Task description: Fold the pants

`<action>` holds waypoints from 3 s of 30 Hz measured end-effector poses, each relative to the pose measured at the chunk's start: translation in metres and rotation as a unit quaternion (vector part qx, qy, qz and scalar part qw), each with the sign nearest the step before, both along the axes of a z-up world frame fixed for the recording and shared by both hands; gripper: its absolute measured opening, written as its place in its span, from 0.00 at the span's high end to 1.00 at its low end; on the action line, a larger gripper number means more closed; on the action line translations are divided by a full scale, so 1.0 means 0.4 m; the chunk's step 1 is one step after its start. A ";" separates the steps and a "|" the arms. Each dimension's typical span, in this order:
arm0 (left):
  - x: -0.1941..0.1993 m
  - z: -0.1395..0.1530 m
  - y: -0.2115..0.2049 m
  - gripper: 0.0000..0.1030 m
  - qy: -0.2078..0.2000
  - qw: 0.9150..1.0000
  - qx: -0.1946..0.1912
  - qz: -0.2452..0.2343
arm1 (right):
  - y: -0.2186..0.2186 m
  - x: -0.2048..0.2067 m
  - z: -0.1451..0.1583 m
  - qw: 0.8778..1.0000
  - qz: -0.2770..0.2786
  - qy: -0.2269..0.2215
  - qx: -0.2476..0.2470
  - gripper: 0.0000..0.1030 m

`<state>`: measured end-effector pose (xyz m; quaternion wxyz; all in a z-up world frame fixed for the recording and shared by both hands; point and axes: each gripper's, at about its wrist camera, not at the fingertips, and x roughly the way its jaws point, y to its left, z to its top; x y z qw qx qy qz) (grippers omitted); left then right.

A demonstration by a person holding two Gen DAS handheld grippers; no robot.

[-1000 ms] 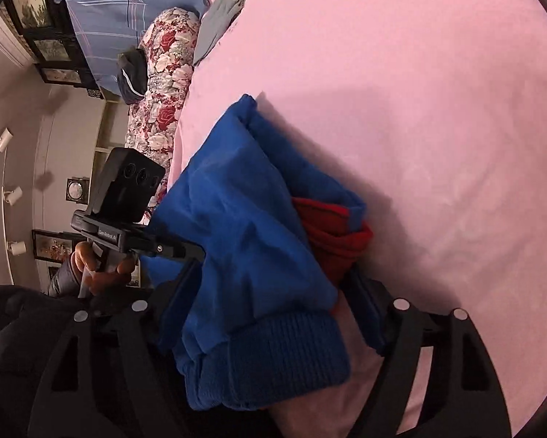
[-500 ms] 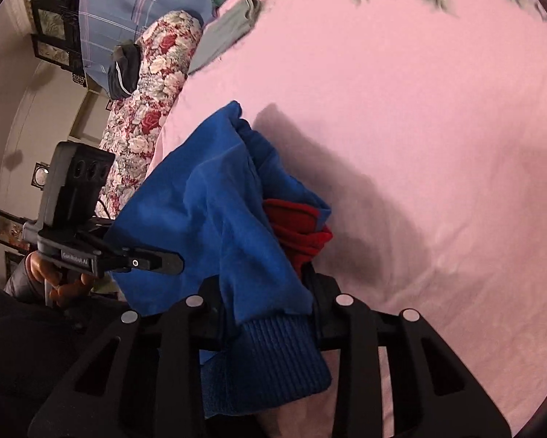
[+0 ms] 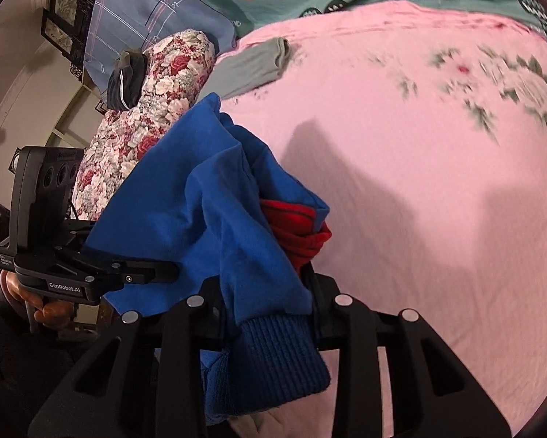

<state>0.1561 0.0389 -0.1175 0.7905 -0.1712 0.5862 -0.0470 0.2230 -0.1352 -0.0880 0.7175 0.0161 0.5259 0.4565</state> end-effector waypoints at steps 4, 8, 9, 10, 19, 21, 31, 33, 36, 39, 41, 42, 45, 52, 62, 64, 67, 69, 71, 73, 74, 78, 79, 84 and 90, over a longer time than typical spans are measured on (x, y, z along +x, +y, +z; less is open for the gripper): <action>0.001 0.036 0.154 0.52 -0.030 1.000 -0.002 0.007 | 0.159 0.039 0.060 0.999 -0.003 -0.034 -0.002 0.69; 0.016 0.076 0.346 0.52 -0.067 0.998 -0.005 0.016 | 0.356 0.087 0.119 0.998 -0.002 -0.068 -0.009 0.69; 0.022 0.083 0.386 0.52 -0.075 0.997 -0.005 0.018 | 0.387 0.093 0.126 0.997 0.000 -0.075 -0.011 0.69; 0.031 0.092 0.444 0.52 -0.084 0.996 -0.008 0.021 | 0.441 0.106 0.139 0.996 0.002 -0.086 -0.016 0.69; 0.207 0.106 0.765 0.52 -0.131 0.989 -0.043 0.054 | 0.822 0.271 0.216 0.985 0.030 -0.159 -0.061 0.69; 0.256 0.092 0.837 0.52 -0.138 0.987 -0.055 0.064 | 0.877 0.317 0.215 0.984 0.033 -0.160 -0.068 0.69; 0.446 -0.120 1.010 0.51 -0.113 0.982 -0.118 0.097 | 1.060 0.571 0.024 0.987 0.048 -0.099 -0.121 0.69; 0.456 -0.162 1.024 0.49 -0.114 0.980 -0.129 0.104 | 1.067 0.591 -0.022 0.985 0.052 -0.096 -0.131 0.68; 0.446 -0.193 1.046 0.45 -0.143 0.971 -0.155 0.111 | 1.060 0.627 -0.087 0.985 0.046 -0.101 -0.131 0.62; 0.438 -0.189 1.039 0.40 -0.155 0.974 -0.131 0.104 | 1.036 0.649 -0.126 0.990 0.028 -0.087 -0.109 0.44; 0.422 -0.171 1.032 0.28 -0.152 0.977 -0.101 0.109 | 1.014 0.655 -0.127 0.994 0.024 -0.068 -0.087 0.41; 0.412 -0.158 1.034 0.25 -0.151 0.978 -0.083 0.118 | 1.006 0.655 -0.121 0.994 0.023 -0.062 -0.083 0.38; 0.364 -0.101 1.047 0.21 -0.168 0.976 -0.025 0.135 | 0.951 0.636 -0.061 0.993 0.007 -0.086 -0.080 0.33; 0.318 0.077 1.016 0.21 -0.267 0.955 -0.010 0.126 | 0.878 0.586 0.105 0.989 -0.047 -0.112 0.080 0.32; 0.448 -0.076 0.928 0.21 -0.236 0.969 -0.025 0.074 | 0.985 0.667 -0.111 0.998 -0.013 -0.032 0.049 0.59; 0.442 -0.080 0.903 0.21 -0.241 0.969 0.011 0.048 | 0.947 0.688 -0.145 0.998 -0.023 -0.020 0.062 0.75; 0.418 -0.059 0.875 0.21 -0.234 0.970 0.051 0.025 | 0.909 0.695 -0.131 0.997 -0.054 -0.007 0.064 0.77; 0.392 -0.031 0.880 0.21 -0.240 0.969 0.042 0.028 | 0.888 0.660 -0.078 0.995 -0.055 -0.030 0.074 0.73; 0.354 -0.008 0.889 0.18 -0.256 0.965 0.035 0.040 | 0.869 0.606 -0.030 0.993 -0.030 -0.052 0.104 0.73; 0.338 -0.011 0.885 0.16 -0.257 0.965 0.039 0.045 | 0.866 0.546 -0.017 0.992 0.001 -0.056 0.116 0.73; 0.334 -0.021 0.881 0.16 -0.251 0.966 0.042 0.043 | 0.869 0.523 -0.020 0.992 0.015 -0.056 0.112 0.73; 0.347 -0.090 0.853 0.16 -0.218 0.973 0.073 0.026 | 0.877 0.462 -0.120 0.997 0.031 -0.065 0.033 0.77; 0.347 -0.100 0.849 0.16 -0.213 0.974 0.080 0.022 | 0.868 0.461 -0.134 0.997 0.026 -0.061 0.040 0.78; 0.345 -0.080 0.812 0.12 -0.183 0.975 0.124 0.021 | 0.847 0.438 -0.082 0.997 -0.026 -0.030 0.060 0.63; 0.285 -0.007 0.804 0.07 -0.155 0.978 0.123 0.072 | 0.773 0.306 0.040 0.992 -0.067 -0.055 0.088 0.45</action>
